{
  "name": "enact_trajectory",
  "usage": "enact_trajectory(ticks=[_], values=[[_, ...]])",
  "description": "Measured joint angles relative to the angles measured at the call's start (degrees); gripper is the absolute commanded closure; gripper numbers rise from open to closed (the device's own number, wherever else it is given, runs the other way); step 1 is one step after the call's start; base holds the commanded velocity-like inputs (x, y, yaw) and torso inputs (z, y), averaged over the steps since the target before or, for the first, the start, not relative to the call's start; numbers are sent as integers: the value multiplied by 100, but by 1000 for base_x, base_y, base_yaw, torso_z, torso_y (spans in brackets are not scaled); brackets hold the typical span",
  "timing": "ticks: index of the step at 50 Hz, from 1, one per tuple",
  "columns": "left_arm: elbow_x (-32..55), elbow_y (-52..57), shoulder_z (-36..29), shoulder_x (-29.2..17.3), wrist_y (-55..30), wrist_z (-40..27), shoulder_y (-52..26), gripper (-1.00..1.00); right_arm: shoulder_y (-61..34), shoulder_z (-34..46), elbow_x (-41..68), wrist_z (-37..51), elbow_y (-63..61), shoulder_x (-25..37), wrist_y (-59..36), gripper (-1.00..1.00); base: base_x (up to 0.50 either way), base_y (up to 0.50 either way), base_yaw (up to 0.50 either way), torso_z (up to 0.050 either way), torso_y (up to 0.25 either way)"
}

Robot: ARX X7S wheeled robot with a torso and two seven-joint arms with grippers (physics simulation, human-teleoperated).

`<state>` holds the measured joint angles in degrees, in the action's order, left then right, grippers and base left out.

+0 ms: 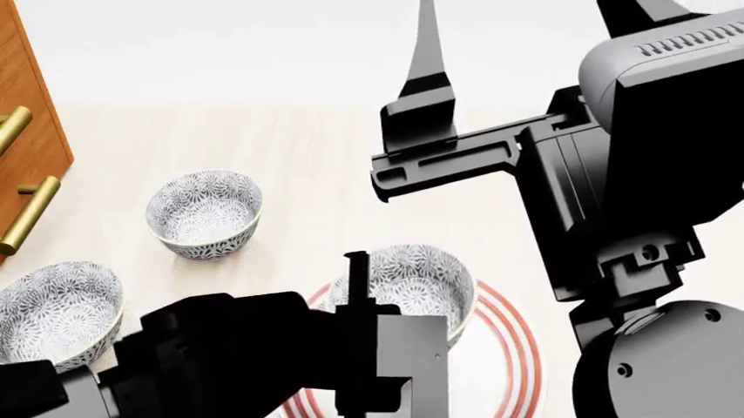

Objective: Put the bowl at the front on the plate.

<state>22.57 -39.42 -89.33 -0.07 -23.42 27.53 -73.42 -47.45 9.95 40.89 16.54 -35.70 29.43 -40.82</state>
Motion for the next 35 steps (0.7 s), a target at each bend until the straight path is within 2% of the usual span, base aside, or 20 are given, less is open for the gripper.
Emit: enact_trajectory(ticks=[35], values=[[-211, -51, -1, -1, 88, -69, 243, 100, 56, 59, -52, -39, 107, -6, 169, -100, 0, 0, 0, 0, 0]])
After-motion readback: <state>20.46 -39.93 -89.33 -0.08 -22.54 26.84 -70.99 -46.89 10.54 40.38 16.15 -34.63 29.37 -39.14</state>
